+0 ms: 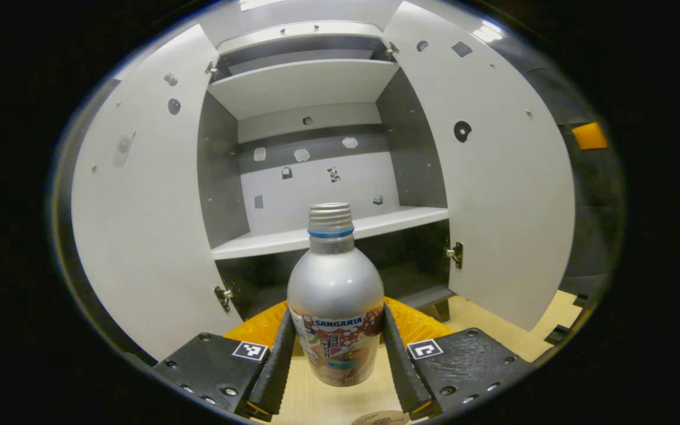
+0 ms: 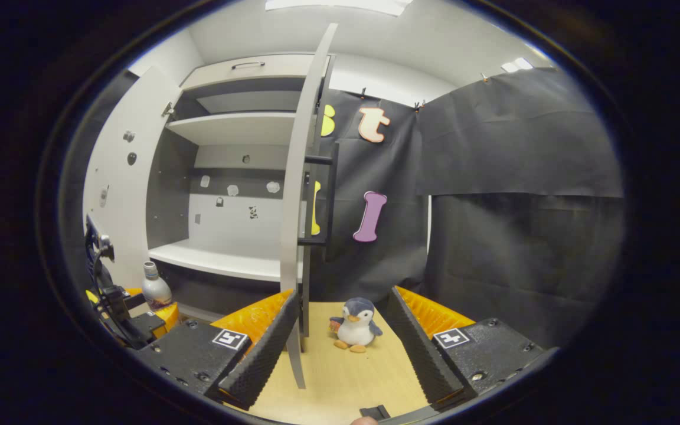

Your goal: Grasp the bottle in the cabinet with the left hand and place it on the coaster, then close the right door with the right hand and the left door with the left hand.

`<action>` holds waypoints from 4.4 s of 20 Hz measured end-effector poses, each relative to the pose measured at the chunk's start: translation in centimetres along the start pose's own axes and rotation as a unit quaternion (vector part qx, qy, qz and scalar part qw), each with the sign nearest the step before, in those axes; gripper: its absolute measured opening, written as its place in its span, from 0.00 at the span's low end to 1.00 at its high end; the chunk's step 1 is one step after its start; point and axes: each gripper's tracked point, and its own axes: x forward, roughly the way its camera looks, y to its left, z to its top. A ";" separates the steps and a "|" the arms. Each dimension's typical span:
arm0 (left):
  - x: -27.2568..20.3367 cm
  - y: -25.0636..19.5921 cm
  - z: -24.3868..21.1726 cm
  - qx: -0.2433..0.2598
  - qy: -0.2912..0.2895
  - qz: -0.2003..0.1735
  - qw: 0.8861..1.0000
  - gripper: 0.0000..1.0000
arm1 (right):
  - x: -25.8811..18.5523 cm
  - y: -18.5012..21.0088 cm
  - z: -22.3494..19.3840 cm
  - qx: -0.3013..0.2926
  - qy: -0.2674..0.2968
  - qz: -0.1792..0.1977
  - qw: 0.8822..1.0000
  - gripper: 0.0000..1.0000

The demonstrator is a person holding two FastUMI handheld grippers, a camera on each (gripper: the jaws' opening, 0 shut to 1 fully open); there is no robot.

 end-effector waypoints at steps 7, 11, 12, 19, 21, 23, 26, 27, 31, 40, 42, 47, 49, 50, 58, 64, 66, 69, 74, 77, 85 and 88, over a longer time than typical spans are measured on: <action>-1.1 -2.3 -4.6 0.017 0.036 -0.028 0.999 0.71 | 0.0 0.9 0.4 -0.005 0.002 0.011 1.000 1.00; -1.6 -2.9 -7.0 -0.002 0.051 -0.031 0.998 0.71 | 0.1 1.2 0.6 -0.008 0.004 0.010 1.000 1.00; -1.7 -3.0 -7.6 -0.003 0.054 -0.031 0.998 0.71 | 0.1 1.4 0.6 -0.010 0.005 0.009 1.000 1.00; -2.8 -4.8 -13.2 -0.023 0.105 -0.064 0.992 0.71 | 0.3 1.9 0.0 -0.006 0.022 -0.001 1.000 1.00; -2.9 -4.9 -14.2 -0.027 0.113 -0.067 0.991 0.71 | 0.4 1.8 0.1 -0.005 0.023 -0.005 1.000 1.00; -3.1 -5.3 -15.3 -0.033 0.123 -0.071 0.989 0.71 | 0.5 1.9 0.2 -0.005 0.024 -0.008 1.000 1.00; -3.1 -5.4 -16.6 -0.040 0.138 -0.072 0.987 0.71 | 0.6 1.8 -0.2 -0.005 0.028 -0.013 1.000 1.00; -3.1 -5.4 -16.8 -0.046 0.140 -0.071 0.987 0.71 | 0.7 1.7 -0.2 -0.005 0.028 -0.015 0.999 1.00; -3.2 -5.6 -17.0 -0.058 0.142 -0.076 0.985 0.72 | 1.1 1.3 -1.1 -0.007 0.037 -0.013 0.999 0.99; -4.9 -5.2 -17.4 -0.051 0.153 -0.073 0.984 0.82 | 1.9 -2.5 -0.9 0.015 0.027 -0.043 0.999 1.00; -5.2 -5.1 -17.4 -0.047 0.157 -0.069 0.984 0.80 | 2.0 -3.0 -0.7 0.016 0.022 -0.044 0.999 0.99; -5.6 -4.1 -16.8 -0.025 0.157 -0.050 0.986 0.89 | 2.7 -4.5 -0.6 0.022 0.014 -0.047 0.999 0.99; -5.9 -4.2 -16.5 -0.021 0.159 -0.050 0.986 0.94 | 2.9 -5.3 -0.7 0.028 0.014 -0.052 0.998 1.00; -6.0 -4.1 -16.2 -0.017 0.158 -0.050 0.986 0.96 | 3.1 -5.7 -0.4 0.029 0.009 -0.055 0.998 1.00; -6.9 -4.0 -13.0 -0.005 0.143 -0.050 0.988 0.98 | 4.8 -7.8 3.1 0.041 -0.034 -0.048 0.997 0.99; -7.1 -3.8 -8.9 -0.006 0.117 -0.042 0.992 0.98 | 6.6 -6.8 5.6 0.064 -0.054 -0.017 0.996 0.99; -7.1 -3.5 -7.7 -0.013 0.117 -0.042 0.992 0.98 | 7.3 -6.3 5.6 0.067 -0.051 -0.002 0.996 0.99; -7.0 -2.9 -5.3 -0.033 0.113 -0.042 0.992 0.98 | 8.1 -5.4 6.2 0.084 -0.049 0.024 0.995 1.00; -6.6 -1.2 -2.3 -0.047 0.101 -0.026 0.993 0.98 | 8.4 -4.4 7.2 0.090 -0.056 0.052 0.993 0.93; -6.7 -0.5 -0.4 -0.080 0.098 -0.025 0.992 0.98 | 8.2 -3.4 7.3 0.105 -0.049 0.079 0.990 0.96; -6.2 3.4 2.9 -0.075 0.073 0.014 0.994 0.98 | 7.5 2.3 7.6 0.082 -0.031 0.168 0.982 0.95; -6.3 4.9 3.5 -0.078 0.066 0.024 0.994 0.98 | 7.4 5.1 8.0 0.058 -0.031 0.196 0.978 0.95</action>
